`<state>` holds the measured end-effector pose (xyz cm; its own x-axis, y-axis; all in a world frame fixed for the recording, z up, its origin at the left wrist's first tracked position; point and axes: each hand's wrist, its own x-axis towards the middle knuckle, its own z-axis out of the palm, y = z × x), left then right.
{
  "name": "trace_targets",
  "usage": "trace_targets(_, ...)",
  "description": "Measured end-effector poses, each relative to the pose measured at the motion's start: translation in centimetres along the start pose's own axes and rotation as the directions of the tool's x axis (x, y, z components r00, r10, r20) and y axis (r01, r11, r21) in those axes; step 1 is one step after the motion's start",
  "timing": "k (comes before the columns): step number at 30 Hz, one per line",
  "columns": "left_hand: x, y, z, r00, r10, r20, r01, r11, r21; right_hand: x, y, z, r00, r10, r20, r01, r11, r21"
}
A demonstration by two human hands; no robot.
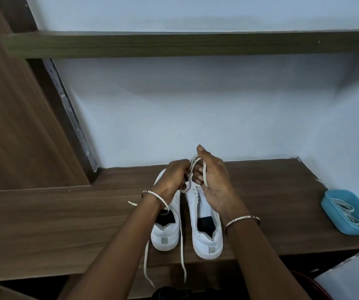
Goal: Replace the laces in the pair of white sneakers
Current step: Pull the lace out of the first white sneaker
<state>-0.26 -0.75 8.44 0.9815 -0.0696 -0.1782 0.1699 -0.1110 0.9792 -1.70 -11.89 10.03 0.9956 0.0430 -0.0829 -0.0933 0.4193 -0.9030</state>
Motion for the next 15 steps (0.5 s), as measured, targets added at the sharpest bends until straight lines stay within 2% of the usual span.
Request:
trace_targets(1,-0.2,-0.2,0.3,1.0,-0.002,0.014,0.002,0.999,0.045,0.1,-0.5,-0.1,1.0,-0.01,-0.025,0.011,1.0,0.015)
trace_targets(3,-0.8,-0.3,0.7,0.995,0.102,0.018,-0.103,0.985,0.139,0.4,-1.7,-0.7,0.994,-0.02,-0.104,0.025,0.999,0.046)
trace_targets(5,-1.4,-0.2,0.8,0.97,0.222,0.098,-0.238,0.947,0.213,1.3,-2.9,-1.6,0.973,-0.059,-0.225,0.07,0.997,0.043)
trace_targets(6,-1.6,0.0,0.7,0.962,0.229,0.15,-0.256,0.946,0.198,1.7,-3.3,-2.3,0.954,-0.095,-0.285,0.106,0.994,0.023)
trace_targets(8,-1.8,0.3,0.9,0.968,0.16,0.192,-0.173,0.983,0.052,2.4,-3.7,-3.5,0.931,-0.123,-0.345,0.139,0.99,0.023)
trace_targets(11,-1.1,0.6,1.2,0.992,0.118,0.048,-0.108,0.978,-0.178,2.4,-3.4,-5.5,0.941,0.011,-0.337,0.077,0.966,0.247)
trace_targets(13,-0.7,1.1,1.7,0.992,0.116,-0.043,-0.123,0.938,-0.324,1.8,-2.6,-6.3,0.947,0.102,-0.303,0.055,0.882,0.468)
trace_targets(15,-0.5,2.1,2.8,0.997,0.051,-0.056,-0.073,0.845,-0.53,1.0,-1.5,-5.9,0.922,0.171,-0.346,0.012,0.884,0.468)
